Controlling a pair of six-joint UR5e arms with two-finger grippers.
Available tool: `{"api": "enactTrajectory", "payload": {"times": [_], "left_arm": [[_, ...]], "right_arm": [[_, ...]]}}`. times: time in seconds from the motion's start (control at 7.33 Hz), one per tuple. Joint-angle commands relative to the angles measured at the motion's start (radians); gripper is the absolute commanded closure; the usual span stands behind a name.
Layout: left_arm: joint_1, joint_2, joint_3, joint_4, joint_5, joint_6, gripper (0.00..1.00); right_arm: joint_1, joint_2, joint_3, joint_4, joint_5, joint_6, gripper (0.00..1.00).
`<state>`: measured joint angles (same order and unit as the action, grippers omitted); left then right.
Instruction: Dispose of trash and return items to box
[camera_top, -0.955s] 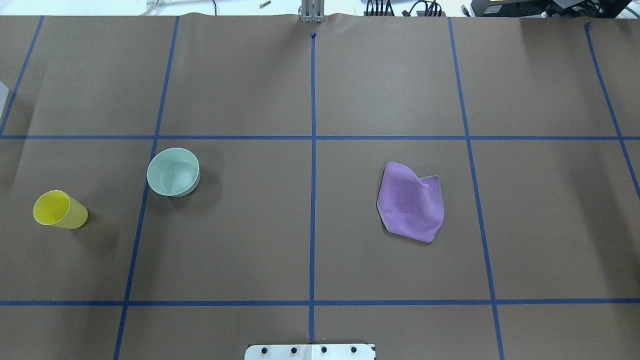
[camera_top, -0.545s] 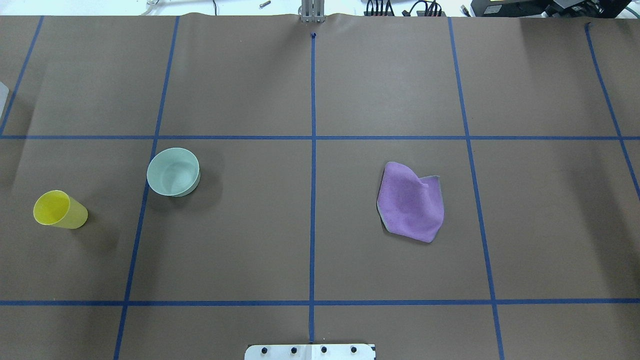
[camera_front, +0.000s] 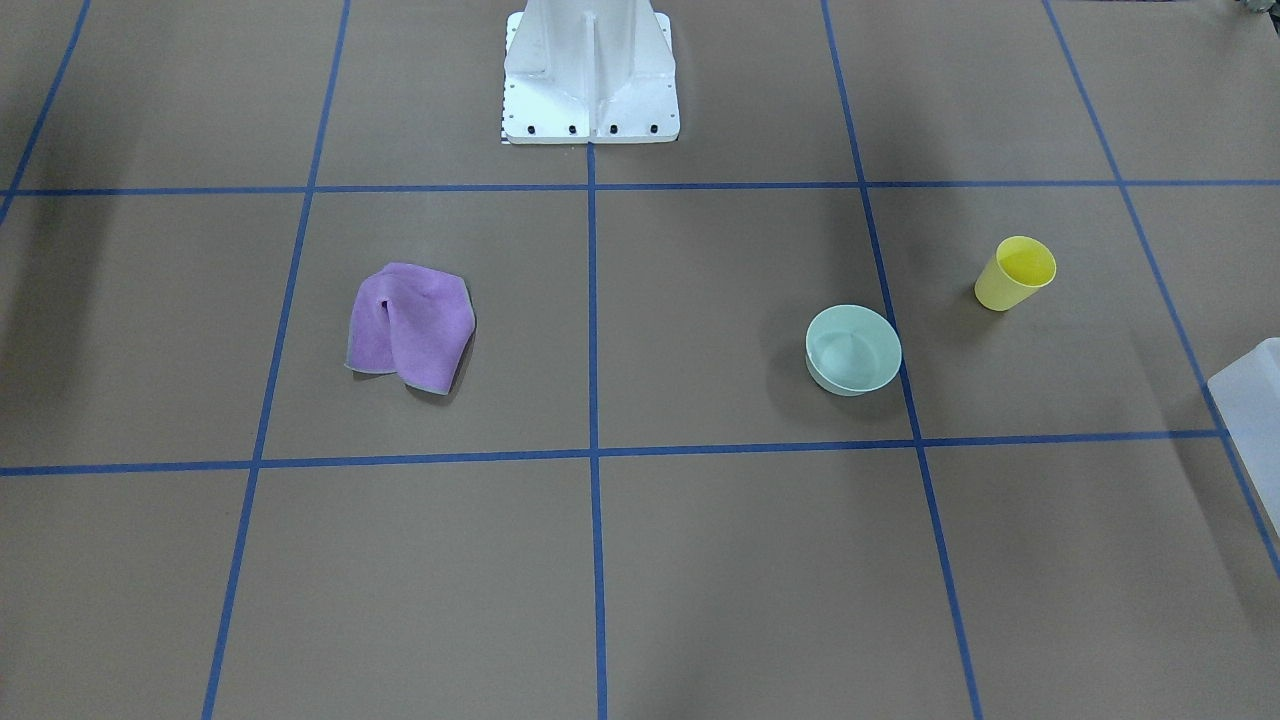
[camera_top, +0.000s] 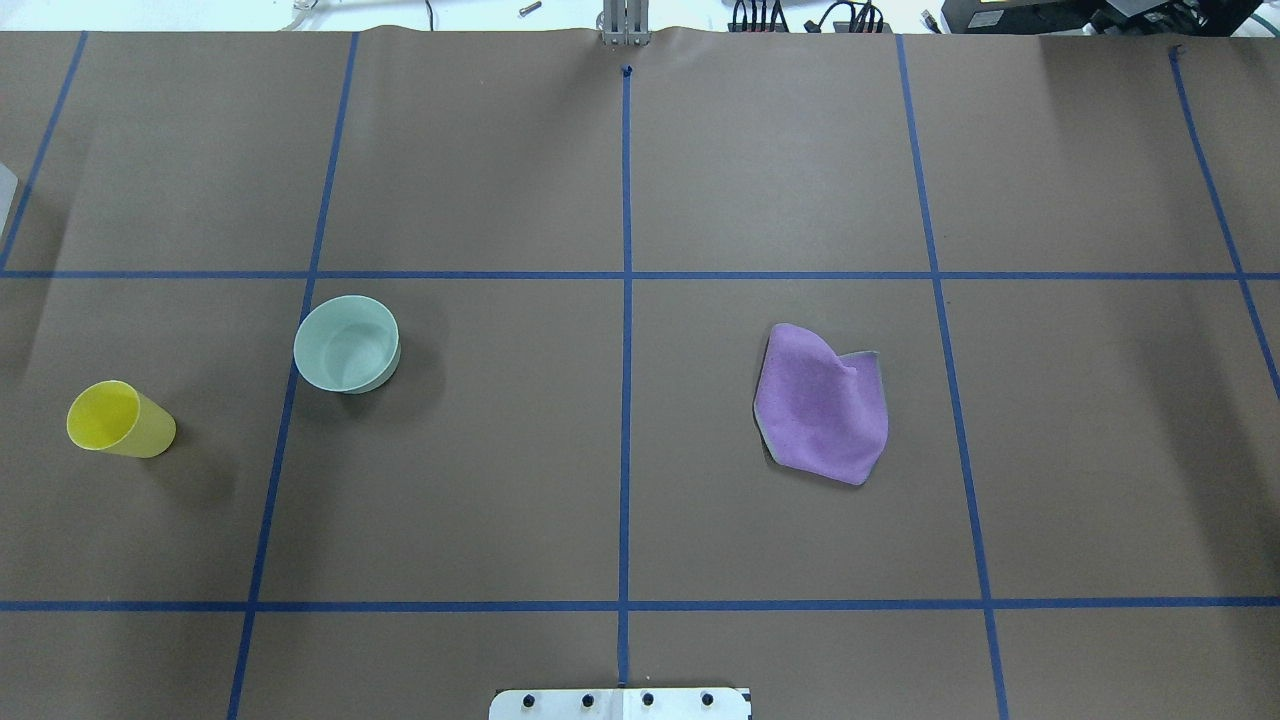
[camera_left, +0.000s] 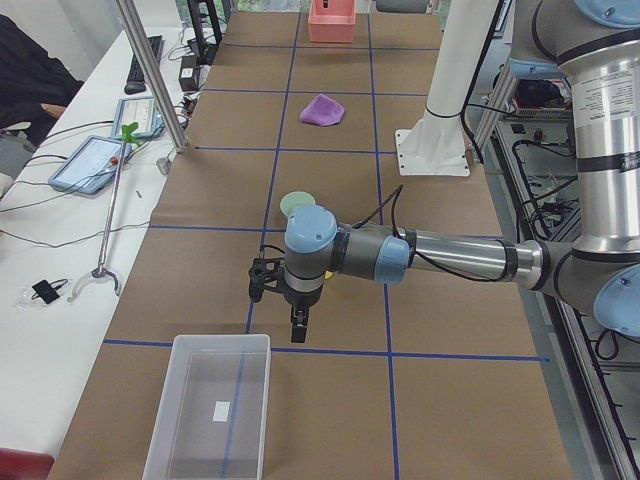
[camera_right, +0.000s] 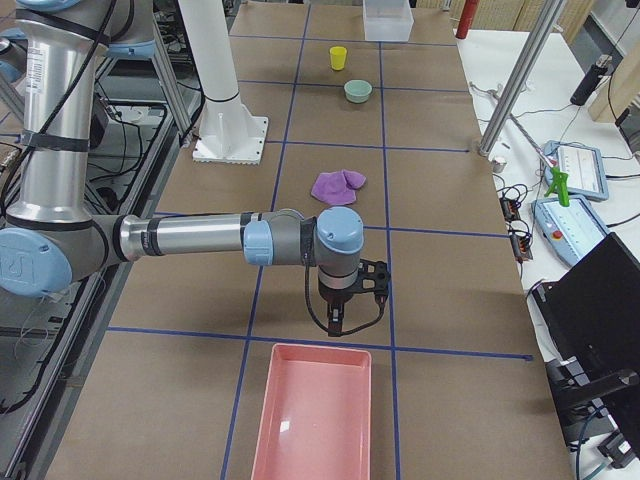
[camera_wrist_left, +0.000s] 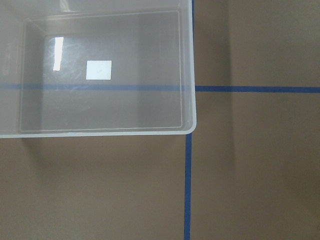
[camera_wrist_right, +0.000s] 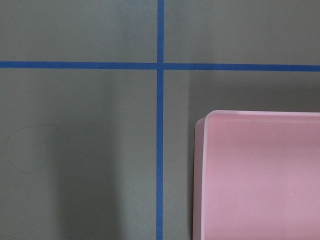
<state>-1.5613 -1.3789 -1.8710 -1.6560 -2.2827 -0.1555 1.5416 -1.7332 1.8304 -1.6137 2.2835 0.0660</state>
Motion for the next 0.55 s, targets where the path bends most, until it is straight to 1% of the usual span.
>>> {"api": "enactTrajectory", "payload": {"times": [0.0,0.14,0.27,0.41], "left_arm": [[0.000,-0.009,0.006,-0.004,-0.003,-0.018,0.01],[0.001,-0.015,0.029,-0.008,0.000,-0.089,0.01],[-0.003,-0.003,0.014,-0.014,-0.004,-0.101,0.01],[-0.003,-0.003,0.032,-0.016,-0.006,-0.102,0.01]], "right_arm": [[0.000,-0.002,0.000,0.000,0.001,0.000,0.00],[0.000,-0.005,0.000,0.000,0.002,0.000,0.00],[-0.001,-0.005,0.000,0.003,0.002,0.000,0.00],[0.000,-0.005,0.000,0.003,0.002,0.000,0.00]]}}
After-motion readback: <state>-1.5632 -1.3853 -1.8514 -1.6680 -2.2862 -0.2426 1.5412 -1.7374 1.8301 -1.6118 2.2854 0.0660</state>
